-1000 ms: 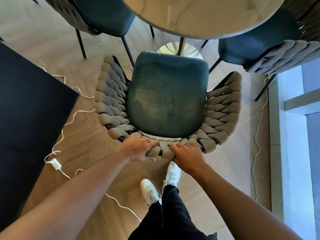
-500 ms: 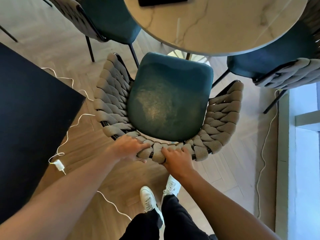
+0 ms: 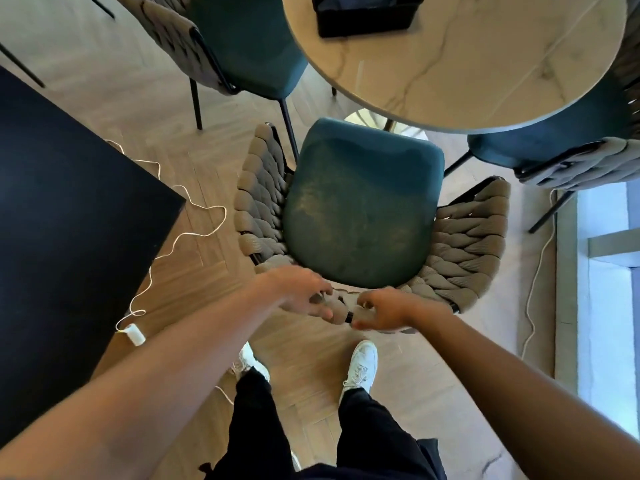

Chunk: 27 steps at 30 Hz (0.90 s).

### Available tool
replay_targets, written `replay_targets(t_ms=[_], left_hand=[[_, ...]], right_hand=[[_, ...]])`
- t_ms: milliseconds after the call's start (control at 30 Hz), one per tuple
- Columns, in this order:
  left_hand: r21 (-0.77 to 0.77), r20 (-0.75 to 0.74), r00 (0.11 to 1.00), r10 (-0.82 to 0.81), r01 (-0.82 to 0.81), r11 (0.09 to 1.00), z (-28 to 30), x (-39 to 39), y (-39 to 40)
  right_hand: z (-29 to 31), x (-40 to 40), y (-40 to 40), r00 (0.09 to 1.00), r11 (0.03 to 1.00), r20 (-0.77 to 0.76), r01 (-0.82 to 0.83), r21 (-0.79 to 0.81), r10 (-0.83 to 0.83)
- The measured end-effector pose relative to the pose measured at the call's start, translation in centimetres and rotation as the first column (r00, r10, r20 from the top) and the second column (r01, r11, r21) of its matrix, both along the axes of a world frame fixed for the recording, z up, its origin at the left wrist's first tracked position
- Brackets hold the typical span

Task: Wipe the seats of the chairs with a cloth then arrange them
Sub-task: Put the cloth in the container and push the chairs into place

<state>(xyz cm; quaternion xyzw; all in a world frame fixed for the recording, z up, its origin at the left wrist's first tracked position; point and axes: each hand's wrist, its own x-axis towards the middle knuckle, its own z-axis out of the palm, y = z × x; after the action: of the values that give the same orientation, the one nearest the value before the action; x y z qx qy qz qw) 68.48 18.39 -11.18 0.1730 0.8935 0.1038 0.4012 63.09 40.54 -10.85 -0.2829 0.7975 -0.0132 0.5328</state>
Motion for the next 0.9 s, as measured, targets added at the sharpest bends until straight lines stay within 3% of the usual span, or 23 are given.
replay_targets(t_ms=[233,333,500,900], left_hand=[[0.122,-0.189,0.967,0.171,-0.149,0.981,3.5,-1.6,-12.5],[0.181,-0.174,0.941,0.289,-0.258,0.949,5.3,-1.6,-18.9],[0.128,-0.230,0.902,0.366,-0.345,0.930,7.9,-1.4,-29.0],[0.072,-0.336,0.848,0.410,-0.410,0.909,11.0,-8.0,-46.4]], right_hand=[[4.1,-1.0,-11.4,0.948,0.958,-0.174,0.243,-0.149,-0.268],[5.7,-0.7,-17.7,0.904,0.917,-0.206,0.328,-0.226,-0.374],[7.8,-1.0,-27.3,0.835,0.822,-0.164,0.447,-0.354,-0.525],[8.3,-10.3,-43.6,0.827,0.805,-0.239,0.358,-0.473,-0.509]])
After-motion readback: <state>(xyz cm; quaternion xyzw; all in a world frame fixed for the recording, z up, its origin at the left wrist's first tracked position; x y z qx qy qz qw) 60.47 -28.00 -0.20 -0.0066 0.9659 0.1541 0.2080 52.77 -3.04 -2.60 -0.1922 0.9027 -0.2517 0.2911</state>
